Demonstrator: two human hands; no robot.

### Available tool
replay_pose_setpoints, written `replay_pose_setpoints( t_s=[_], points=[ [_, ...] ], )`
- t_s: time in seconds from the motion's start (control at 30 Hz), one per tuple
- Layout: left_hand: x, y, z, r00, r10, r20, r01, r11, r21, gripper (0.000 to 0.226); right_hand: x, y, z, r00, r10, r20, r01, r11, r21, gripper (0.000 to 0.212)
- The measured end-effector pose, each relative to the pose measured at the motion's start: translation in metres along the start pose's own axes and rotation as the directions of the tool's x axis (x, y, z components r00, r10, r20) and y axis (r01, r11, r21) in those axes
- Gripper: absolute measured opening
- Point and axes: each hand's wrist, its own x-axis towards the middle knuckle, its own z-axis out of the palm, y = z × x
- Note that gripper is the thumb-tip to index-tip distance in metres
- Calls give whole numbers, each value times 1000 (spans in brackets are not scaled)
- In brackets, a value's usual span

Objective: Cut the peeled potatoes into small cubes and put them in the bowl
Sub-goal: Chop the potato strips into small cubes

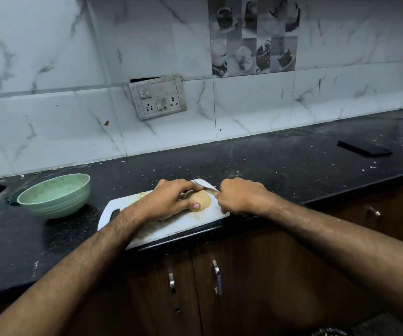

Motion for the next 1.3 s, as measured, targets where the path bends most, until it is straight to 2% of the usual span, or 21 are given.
replay_pose_setpoints(
  t_s=[0.2, 0.3, 0.43, 0.7, 0.97, 1.3],
  points=[
    [4, 7, -7, 1000, -2, 14, 3, 999, -36, 46, -9, -4, 1, 998, -30, -52, 26, 997, -73, 19],
    [5, 4, -6, 1000, -4, 24, 5, 998, -59, 46, -13, -7, 4, 997, -43, -65, 34, 991, -126, 28],
    [6, 1, -6, 1000, -3, 19, 4, 998, -70, 47, -13, -10, 9, 996, -58, -68, 45, 981, -189, 29],
    [5, 0, -2, 1000, 17, -3, -17, 999, -34, 55, 5, -22, 13, 998, -66, -12, 62, 977, -204, 35],
    [9, 7, -1, 996, -91, -8, 91, 996, 24, 58, 6, -22, 11, 997, -65, 33, 70, 973, -218, 34],
    [8, 11, -3, 994, -113, -2, 113, 994, 1, 59, -57, -1, 6, 996, -39, 84, 54, 980, -190, 29]
  ],
)
